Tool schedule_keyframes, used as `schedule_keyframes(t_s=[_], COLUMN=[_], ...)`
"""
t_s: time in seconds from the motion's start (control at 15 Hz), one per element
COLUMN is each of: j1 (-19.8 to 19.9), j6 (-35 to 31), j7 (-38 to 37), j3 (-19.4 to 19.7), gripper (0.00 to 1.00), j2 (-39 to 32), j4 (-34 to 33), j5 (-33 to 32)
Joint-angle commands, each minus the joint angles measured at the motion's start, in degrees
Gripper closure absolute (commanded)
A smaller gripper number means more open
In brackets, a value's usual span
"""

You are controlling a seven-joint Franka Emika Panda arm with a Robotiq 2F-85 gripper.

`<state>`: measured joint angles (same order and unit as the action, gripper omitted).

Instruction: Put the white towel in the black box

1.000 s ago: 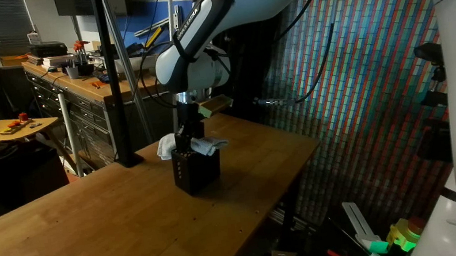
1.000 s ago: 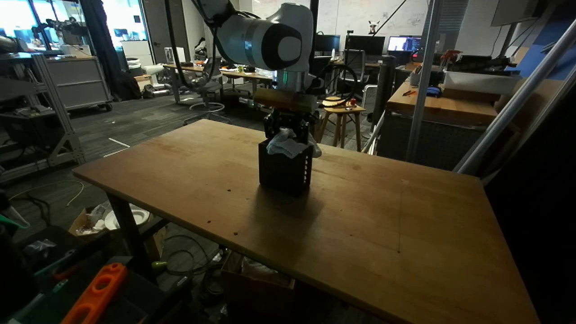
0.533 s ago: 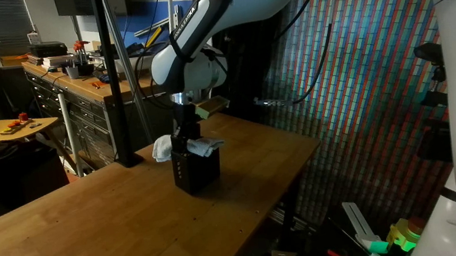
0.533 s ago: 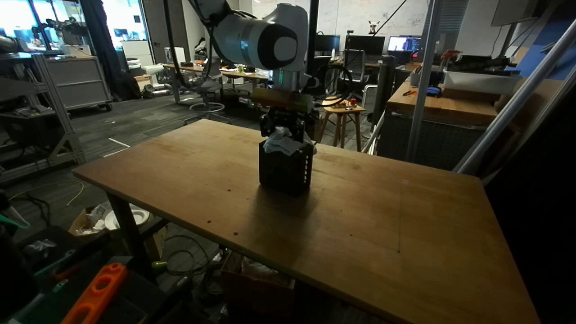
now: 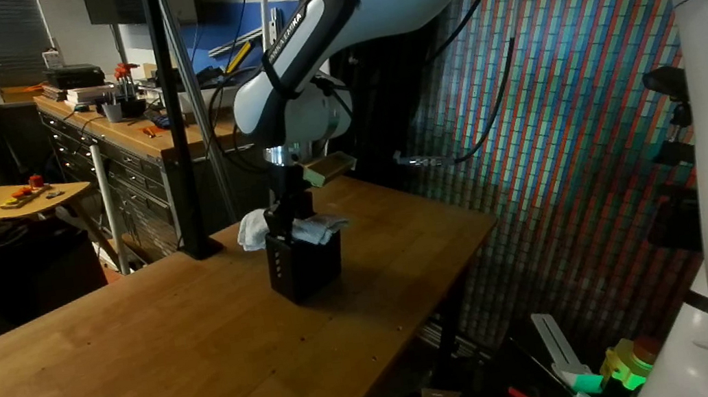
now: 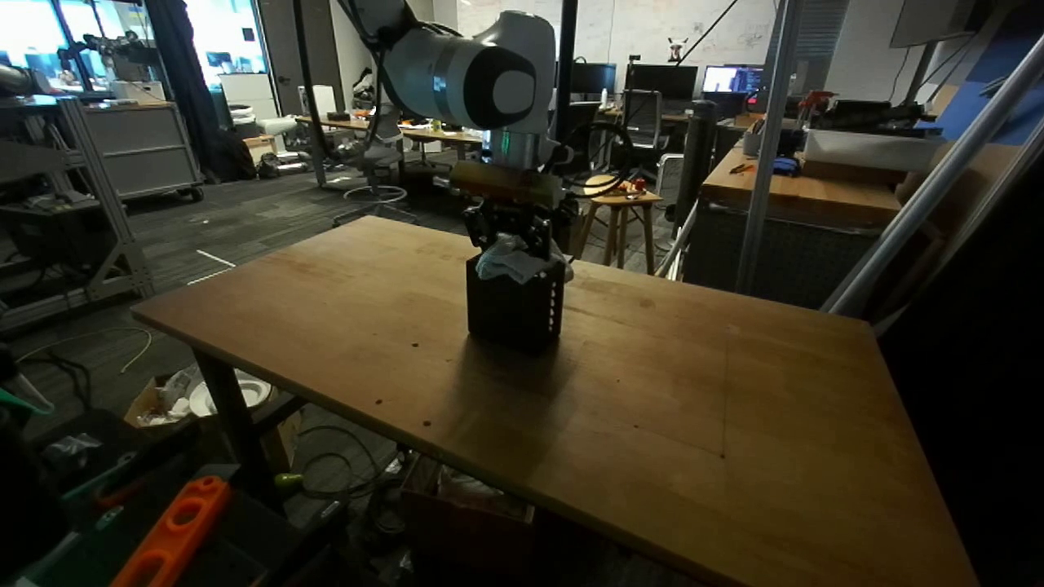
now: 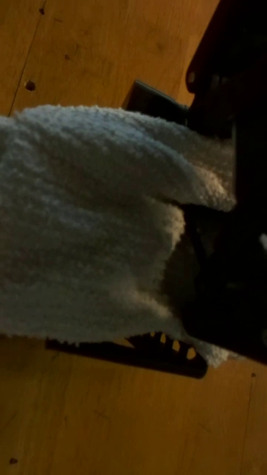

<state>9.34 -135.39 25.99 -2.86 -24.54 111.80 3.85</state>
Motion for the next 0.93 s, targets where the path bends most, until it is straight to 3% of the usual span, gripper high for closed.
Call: schedule_keyframes(t_s=[0.0, 0.27, 0.6, 0.67, 0.8, 0.87], j1=[0.7, 0.8, 0.4, 0.3, 0.0, -0.1], j6=[0.8, 2.0, 3.6, 4.1, 4.8, 5.2], j7=[1.8, 1.7, 0.8, 0.6, 0.5, 0.3], j3=[-0.8, -0.6, 0.1, 0.3, 0.5, 0.6], gripper=[0.33, 0.03, 0.00, 0.25, 0.29, 0.38], j2=[-0.5, 0.1, 1.1, 1.3, 1.6, 1.8], j4=[1.1, 1.1, 0.5, 0.1, -0.6, -0.9], j5=[1.7, 1.4, 0.2, -0.1, -0.7, -1.0])
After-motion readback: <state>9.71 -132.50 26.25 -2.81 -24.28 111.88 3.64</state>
